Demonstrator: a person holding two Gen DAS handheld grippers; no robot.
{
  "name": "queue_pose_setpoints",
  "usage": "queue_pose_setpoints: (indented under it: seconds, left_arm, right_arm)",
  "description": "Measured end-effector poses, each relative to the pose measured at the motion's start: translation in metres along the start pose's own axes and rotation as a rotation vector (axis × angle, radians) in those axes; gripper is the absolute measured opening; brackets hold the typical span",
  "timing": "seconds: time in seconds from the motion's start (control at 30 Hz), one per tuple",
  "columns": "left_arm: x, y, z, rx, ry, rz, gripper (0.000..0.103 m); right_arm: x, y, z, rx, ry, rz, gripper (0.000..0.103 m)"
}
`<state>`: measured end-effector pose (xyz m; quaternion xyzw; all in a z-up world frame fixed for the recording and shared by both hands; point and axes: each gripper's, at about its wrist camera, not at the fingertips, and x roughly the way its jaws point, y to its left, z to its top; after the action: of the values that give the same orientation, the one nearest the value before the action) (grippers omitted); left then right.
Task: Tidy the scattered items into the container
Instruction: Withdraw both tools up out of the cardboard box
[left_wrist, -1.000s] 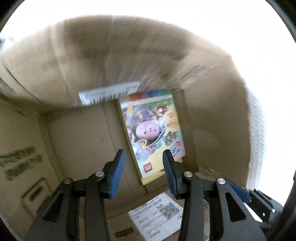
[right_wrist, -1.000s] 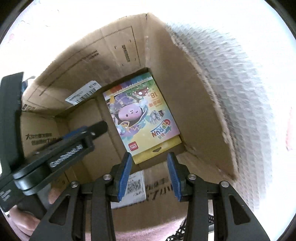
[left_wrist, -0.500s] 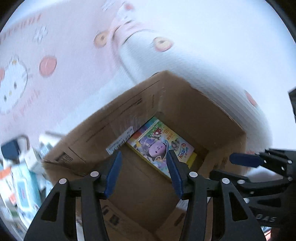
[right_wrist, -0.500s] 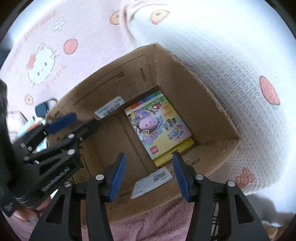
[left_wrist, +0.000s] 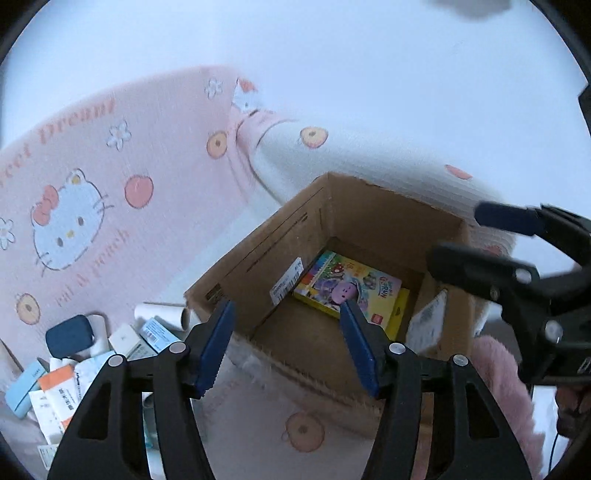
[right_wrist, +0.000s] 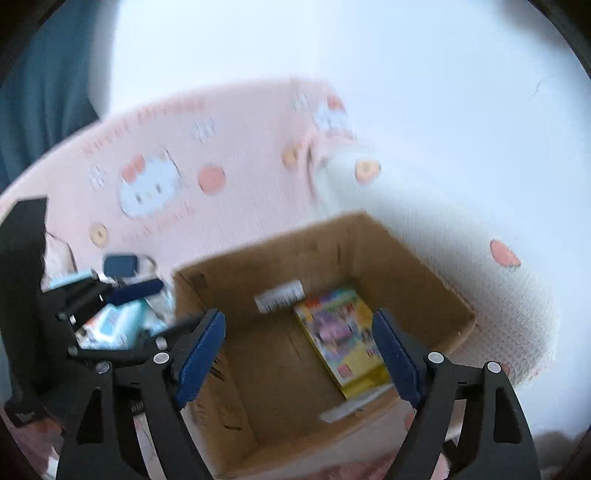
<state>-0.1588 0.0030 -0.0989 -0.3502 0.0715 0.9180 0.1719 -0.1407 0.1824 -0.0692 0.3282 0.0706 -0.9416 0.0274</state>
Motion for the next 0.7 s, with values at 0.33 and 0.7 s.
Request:
queue_pose_setpoints:
  seconds: [0.33, 0.7]
  left_arm:
    - [-0.038, -0.015, -0.025, -0.003, -0.122, 0.123, 0.069]
    - [-0.073, 0.040, -0.072, -0.229, -0.073, 0.216, 0.069]
  right_arm:
    - [-0.018, 0.025, -0.027, 0.080, -0.029, 0.048, 0.089]
    - [-0.036, 0.072, -0.044, -0.039, -0.111, 0.082, 0.090]
